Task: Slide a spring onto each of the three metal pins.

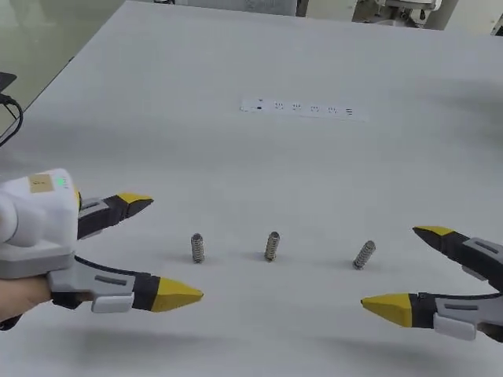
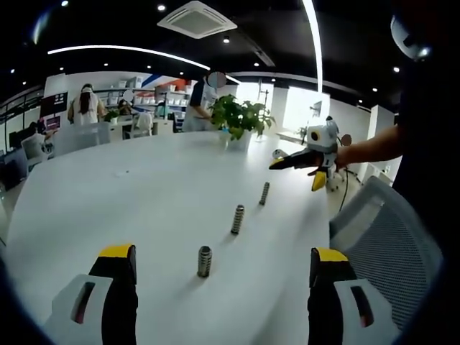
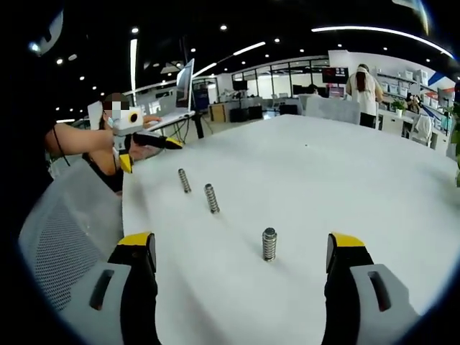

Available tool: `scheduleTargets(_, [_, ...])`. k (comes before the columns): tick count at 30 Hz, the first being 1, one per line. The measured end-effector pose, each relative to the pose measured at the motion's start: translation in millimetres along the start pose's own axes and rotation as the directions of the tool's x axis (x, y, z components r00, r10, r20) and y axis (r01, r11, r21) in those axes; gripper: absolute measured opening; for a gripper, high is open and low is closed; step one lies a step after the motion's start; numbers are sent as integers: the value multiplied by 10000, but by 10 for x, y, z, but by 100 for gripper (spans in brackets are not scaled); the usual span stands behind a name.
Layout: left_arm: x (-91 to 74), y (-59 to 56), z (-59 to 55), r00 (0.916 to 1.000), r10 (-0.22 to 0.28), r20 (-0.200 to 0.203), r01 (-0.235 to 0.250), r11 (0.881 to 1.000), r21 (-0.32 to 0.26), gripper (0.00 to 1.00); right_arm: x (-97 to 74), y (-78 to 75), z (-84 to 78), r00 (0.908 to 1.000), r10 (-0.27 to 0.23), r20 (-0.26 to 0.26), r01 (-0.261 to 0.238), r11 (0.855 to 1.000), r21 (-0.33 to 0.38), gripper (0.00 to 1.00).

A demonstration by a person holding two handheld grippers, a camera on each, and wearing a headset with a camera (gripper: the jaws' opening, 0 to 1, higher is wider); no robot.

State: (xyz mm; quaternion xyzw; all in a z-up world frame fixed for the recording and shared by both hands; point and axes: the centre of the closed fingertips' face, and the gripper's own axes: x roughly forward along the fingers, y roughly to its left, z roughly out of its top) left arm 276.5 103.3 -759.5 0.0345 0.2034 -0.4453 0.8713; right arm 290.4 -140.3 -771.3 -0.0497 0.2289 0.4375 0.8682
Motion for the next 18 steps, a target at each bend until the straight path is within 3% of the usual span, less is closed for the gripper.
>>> scheduleTargets(6, [-69,35,-41,9998,191,-15,-192,9994,-271,98,-49,16,-123,9972,-30,-743,64,9989,458,99])
scheduleTargets(18, [-182,61,-36,9988,473,90,-469,9979,-441,98,-198,-3,-159,9959,-242,-873,295,9977,606,99])
